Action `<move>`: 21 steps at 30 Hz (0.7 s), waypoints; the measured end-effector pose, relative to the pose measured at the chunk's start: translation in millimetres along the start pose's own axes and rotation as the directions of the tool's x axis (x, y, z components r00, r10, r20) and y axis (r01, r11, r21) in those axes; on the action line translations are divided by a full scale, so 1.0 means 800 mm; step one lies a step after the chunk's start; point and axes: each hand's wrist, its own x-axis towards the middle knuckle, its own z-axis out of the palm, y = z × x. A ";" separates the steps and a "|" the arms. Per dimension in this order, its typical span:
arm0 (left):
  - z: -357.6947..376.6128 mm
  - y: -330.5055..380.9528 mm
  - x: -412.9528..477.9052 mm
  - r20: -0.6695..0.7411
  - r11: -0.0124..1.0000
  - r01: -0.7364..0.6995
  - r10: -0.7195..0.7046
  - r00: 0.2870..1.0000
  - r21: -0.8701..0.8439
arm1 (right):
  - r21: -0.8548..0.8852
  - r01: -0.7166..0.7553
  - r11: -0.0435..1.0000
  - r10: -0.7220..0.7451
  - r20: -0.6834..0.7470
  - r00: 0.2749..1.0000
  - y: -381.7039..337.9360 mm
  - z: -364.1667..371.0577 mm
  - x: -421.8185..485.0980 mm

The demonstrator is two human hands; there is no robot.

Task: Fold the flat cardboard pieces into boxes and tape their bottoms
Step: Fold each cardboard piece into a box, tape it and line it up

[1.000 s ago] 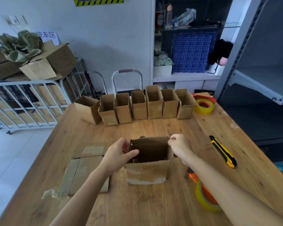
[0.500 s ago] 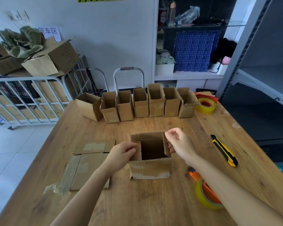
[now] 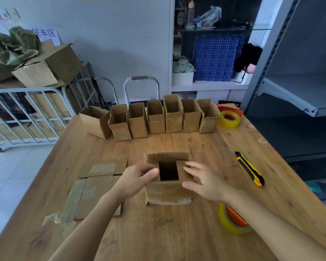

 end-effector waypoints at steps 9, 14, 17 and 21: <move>0.031 -0.013 0.008 -0.351 0.974 -0.006 0.087 0.932 0.227 | 0.112 -0.179 0.977 0.208 -0.367 0.906 -0.028 0.013 0.024; 0.026 -0.015 0.009 -0.229 0.912 -0.114 0.217 0.949 0.394 | -0.106 -0.009 0.994 -0.026 -0.325 0.945 -0.017 0.016 0.028; 0.031 -0.024 0.009 -0.203 0.878 -0.202 0.313 0.928 0.434 | -0.199 0.102 0.975 -0.161 -0.306 0.938 -0.007 0.028 0.027; 0.039 -0.032 0.007 -0.207 0.868 -0.203 0.324 0.923 0.452 | -0.240 0.171 0.956 -0.255 -0.386 0.887 0.000 0.046 0.025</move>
